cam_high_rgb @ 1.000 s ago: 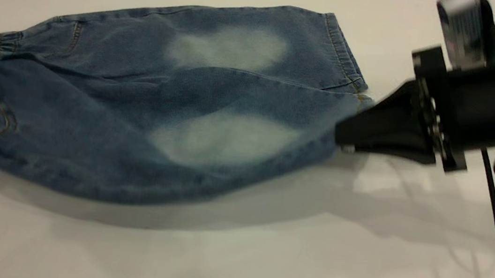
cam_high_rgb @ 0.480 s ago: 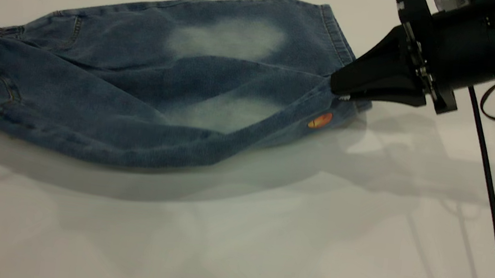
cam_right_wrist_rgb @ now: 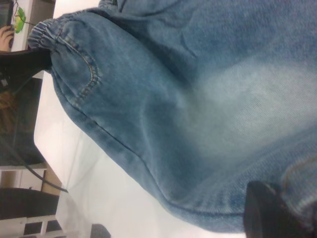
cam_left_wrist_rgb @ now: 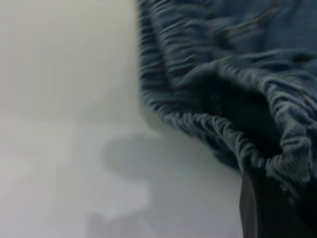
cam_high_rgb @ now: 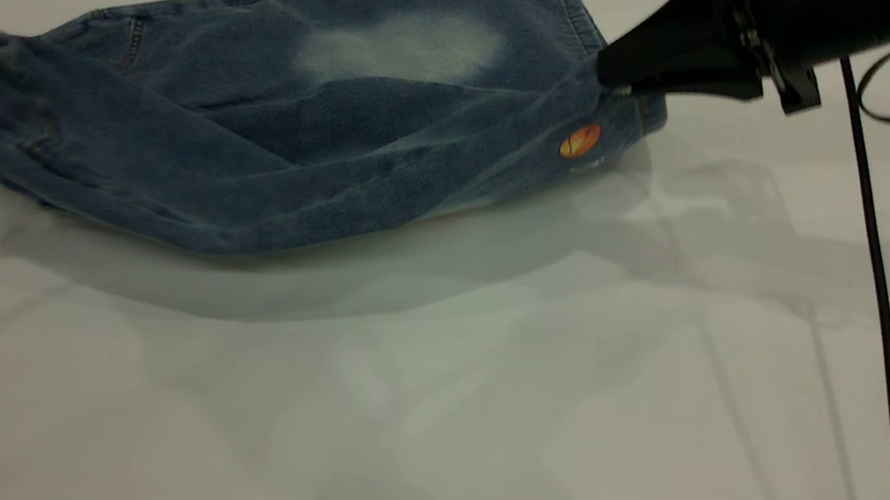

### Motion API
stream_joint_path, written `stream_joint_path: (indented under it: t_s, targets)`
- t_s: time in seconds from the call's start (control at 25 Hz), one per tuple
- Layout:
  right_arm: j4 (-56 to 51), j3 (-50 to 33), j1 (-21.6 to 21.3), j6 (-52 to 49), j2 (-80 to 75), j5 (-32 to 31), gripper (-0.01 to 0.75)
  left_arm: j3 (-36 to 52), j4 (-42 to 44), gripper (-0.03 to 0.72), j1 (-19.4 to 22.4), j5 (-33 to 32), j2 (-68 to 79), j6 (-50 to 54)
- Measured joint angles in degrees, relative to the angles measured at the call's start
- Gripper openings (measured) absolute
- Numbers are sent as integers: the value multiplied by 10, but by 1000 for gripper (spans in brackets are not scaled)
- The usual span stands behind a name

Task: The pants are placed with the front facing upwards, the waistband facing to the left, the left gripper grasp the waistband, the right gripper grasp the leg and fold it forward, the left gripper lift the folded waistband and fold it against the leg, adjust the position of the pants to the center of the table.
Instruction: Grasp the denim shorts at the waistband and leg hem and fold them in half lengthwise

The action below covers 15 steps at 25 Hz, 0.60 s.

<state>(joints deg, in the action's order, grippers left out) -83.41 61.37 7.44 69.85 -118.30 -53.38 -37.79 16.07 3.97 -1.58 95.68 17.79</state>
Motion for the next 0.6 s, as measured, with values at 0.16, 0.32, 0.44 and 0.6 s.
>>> stream_joint_path:
  t_s: [0.16, 0.32, 0.44, 0.6]
  targets:
    - [15, 25, 0, -21, 1, 4, 17, -28, 0, 109, -15, -30, -17, 24]
    - [45, 51, -6, -51, 1, 6, 17, -65, 0, 109, -15, -87, -36, 24]
    - [54, 72, -16, -68, 1, 12, 17, -85, 2, 109, -15, -127, -37, 23]
    - [90, 93, -36, -100, 1, 23, 17, -108, 2, 109, -14, -135, -38, 23]
